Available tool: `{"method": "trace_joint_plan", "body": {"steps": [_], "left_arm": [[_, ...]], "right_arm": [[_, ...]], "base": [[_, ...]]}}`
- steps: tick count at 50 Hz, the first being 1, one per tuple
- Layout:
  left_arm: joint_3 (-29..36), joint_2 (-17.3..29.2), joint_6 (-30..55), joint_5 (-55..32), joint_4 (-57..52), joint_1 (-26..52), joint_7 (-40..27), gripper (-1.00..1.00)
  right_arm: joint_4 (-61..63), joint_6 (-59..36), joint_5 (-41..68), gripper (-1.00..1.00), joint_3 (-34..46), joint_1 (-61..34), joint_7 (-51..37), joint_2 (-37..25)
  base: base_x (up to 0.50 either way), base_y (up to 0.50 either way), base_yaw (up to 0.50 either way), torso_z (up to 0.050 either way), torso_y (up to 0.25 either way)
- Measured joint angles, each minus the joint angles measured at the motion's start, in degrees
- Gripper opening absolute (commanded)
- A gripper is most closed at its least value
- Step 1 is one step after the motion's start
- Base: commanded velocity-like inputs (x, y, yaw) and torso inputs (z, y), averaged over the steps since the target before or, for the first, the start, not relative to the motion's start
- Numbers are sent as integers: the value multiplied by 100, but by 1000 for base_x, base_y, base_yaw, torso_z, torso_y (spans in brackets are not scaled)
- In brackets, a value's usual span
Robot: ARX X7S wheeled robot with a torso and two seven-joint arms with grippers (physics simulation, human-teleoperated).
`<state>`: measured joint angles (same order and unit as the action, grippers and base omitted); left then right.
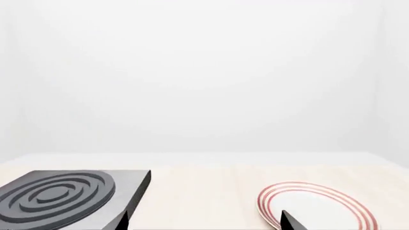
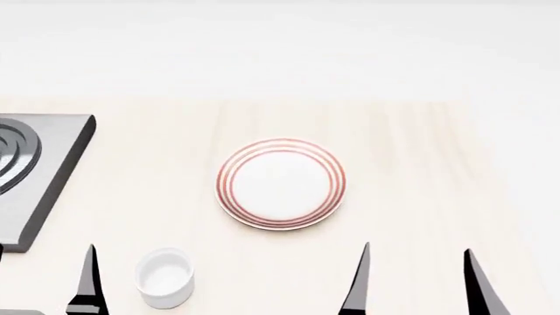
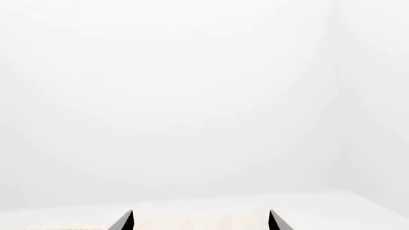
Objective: Pick the akita bowl on the cookies box and place it on the plate.
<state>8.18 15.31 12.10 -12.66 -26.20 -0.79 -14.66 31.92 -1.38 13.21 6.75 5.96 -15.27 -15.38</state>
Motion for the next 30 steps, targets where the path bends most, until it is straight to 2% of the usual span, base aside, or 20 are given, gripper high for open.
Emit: {"method": "trace_joint_plan", "body": {"steps": [6,30], "left_arm": [[0,19,-13,-61,6,4,-12,100],[-80,121,-128,-411,-139,-22,28,100]], "right_arm": [[19,-28,-28,100,28,-7,-20,-30],[182,-192,-137,100,27,-50,-230,-114]], "base": [[387,-74,0,3,0],[0,0,0,50,0]]}}
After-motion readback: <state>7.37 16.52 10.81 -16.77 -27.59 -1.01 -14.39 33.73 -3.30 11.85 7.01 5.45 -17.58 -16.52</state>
